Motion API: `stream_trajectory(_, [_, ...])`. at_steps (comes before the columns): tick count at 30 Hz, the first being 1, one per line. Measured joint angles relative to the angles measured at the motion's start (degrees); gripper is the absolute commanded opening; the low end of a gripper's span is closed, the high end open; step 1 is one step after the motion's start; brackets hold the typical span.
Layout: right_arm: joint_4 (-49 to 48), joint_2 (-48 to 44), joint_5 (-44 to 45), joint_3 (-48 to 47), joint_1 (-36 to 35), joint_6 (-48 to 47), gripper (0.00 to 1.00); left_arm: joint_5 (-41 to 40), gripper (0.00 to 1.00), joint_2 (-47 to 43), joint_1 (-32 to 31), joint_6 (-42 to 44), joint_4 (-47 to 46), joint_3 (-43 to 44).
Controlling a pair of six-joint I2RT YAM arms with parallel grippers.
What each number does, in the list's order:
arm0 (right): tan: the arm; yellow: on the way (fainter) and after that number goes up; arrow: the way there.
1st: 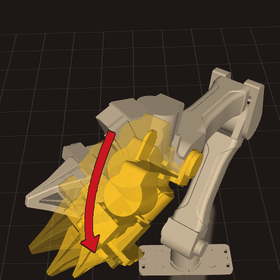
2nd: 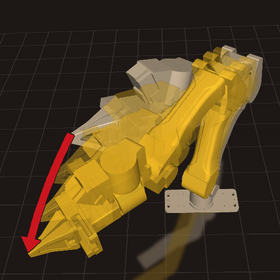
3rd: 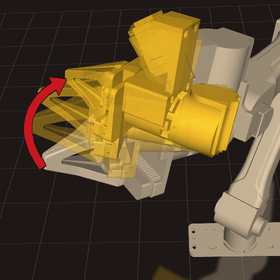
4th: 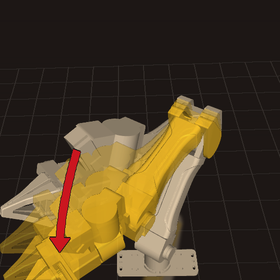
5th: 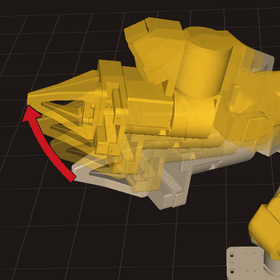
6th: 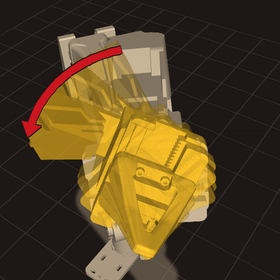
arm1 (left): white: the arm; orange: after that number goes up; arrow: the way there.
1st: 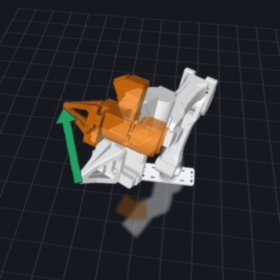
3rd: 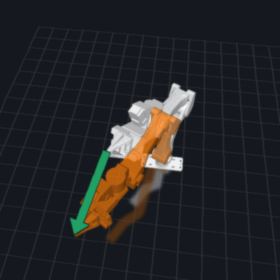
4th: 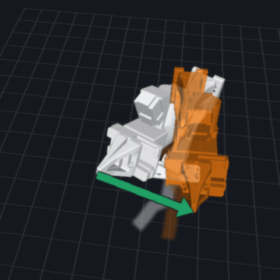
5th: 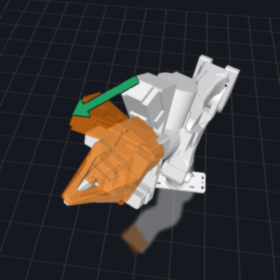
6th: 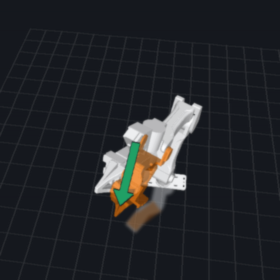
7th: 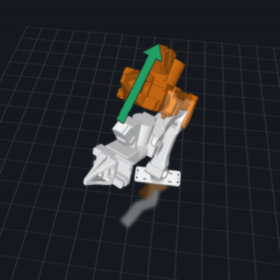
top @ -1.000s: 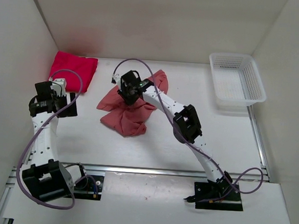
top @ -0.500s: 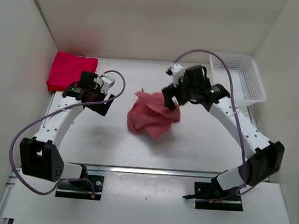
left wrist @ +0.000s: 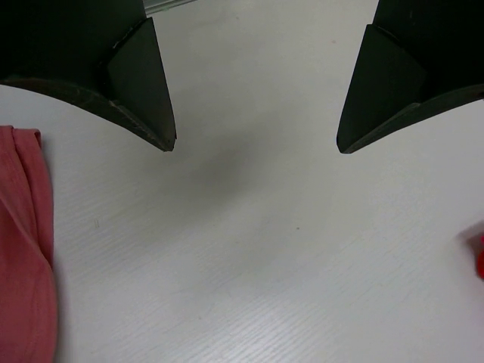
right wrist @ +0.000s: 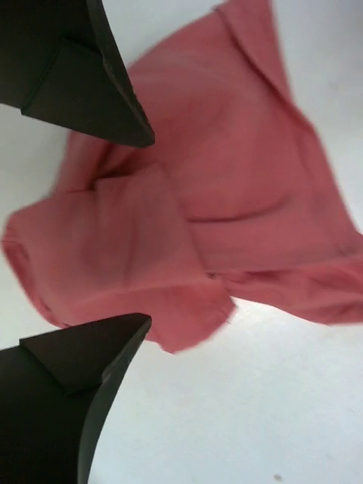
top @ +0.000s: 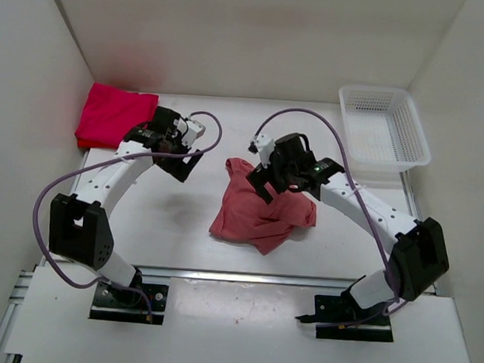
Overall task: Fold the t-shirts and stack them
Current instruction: Flatten out the tshirt
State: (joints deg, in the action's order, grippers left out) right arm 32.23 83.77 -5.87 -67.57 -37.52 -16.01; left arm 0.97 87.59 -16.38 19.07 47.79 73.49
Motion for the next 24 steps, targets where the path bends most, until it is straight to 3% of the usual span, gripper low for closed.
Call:
stream_trajectory(2, [-3.13,2.62,0.52,-1.77,-0.28,1.03,0.79,-0.07,0.98,-0.13,0.52,-0.11,-0.15,0.24])
stream_trajectory(4, [-4.46,5.84,1.92,-2.54,-0.79,1.90,0.52,-0.11,0.98,-0.13,0.83,-0.35,-0.15,0.24])
stream_trajectory(6, [-4.94,9.62,4.11,-2.64,-1.46,2.71,0.36,0.04,0.99,-0.11,0.55,-0.59,-0.20,0.24])
stream_trajectory(8, [-4.74,13.05,6.54,-2.60,-2.75,3.45,0.33,0.39,0.98,0.13,0.07,-0.94,-0.11,0.44])
stream_trajectory(11, [-4.26,15.78,9.73,-2.60,-4.00,4.50,0.32,1.09,0.98,0.94,-0.35,-1.14,0.09,1.38])
stream_trajectory(15, [-3.76,15.54,14.69,-2.58,-4.63,6.21,0.40,1.97,0.99,1.46,-0.26,-1.49,-0.09,2.14])
stream_trajectory(24, [-2.21,10.62,19.71,-1.99,-7.80,9.73,0.68,2.97,0.98,1.46,0.33,-2.05,0.04,1.88])
